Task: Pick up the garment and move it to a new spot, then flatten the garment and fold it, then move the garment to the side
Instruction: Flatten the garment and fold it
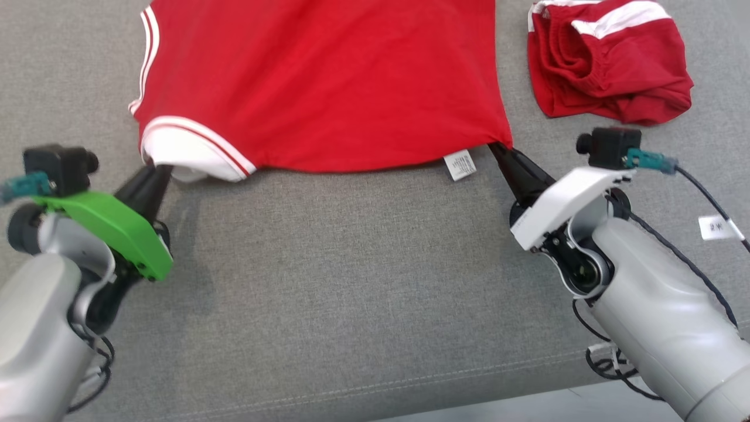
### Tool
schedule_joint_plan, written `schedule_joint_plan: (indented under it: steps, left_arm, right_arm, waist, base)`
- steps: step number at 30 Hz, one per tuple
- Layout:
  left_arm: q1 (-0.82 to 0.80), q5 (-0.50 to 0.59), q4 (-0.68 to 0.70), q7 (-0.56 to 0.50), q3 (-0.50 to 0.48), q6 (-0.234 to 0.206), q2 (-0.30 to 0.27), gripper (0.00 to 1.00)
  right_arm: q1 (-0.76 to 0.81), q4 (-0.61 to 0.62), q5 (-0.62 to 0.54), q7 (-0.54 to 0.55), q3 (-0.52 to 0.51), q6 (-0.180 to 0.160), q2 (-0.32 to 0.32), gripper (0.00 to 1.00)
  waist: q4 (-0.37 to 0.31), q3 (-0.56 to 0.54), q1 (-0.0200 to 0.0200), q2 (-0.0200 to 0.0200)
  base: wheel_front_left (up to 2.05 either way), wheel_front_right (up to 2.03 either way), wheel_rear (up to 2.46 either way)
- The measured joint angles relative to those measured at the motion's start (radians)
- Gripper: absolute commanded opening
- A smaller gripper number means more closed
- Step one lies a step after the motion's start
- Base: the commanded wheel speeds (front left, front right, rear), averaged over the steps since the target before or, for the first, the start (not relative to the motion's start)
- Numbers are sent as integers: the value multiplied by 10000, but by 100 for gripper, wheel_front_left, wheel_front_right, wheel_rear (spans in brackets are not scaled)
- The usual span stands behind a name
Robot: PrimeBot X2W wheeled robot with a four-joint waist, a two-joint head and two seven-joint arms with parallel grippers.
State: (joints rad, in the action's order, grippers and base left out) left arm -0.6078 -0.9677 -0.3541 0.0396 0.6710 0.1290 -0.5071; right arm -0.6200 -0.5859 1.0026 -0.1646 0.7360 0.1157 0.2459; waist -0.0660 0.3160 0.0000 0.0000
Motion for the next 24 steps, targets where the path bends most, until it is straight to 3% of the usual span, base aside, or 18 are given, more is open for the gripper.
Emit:
schedule_joint_plan:
  steps: [10,24]
  left_arm:
    - [1061,-119,257,516,387,2,249,0]
    - [2559,-385,715,226,828,0,-182,0]
  right_arm:
    - [872,303,282,-566,-355,71,531,0]
    - [2801,1246,303,-698,-6,73,1371,0]
  waist:
    - [181,-660,0,0]
    - [663,-1385,0,0]
  base:
    - [0,0,0]
    - [0,0,0]
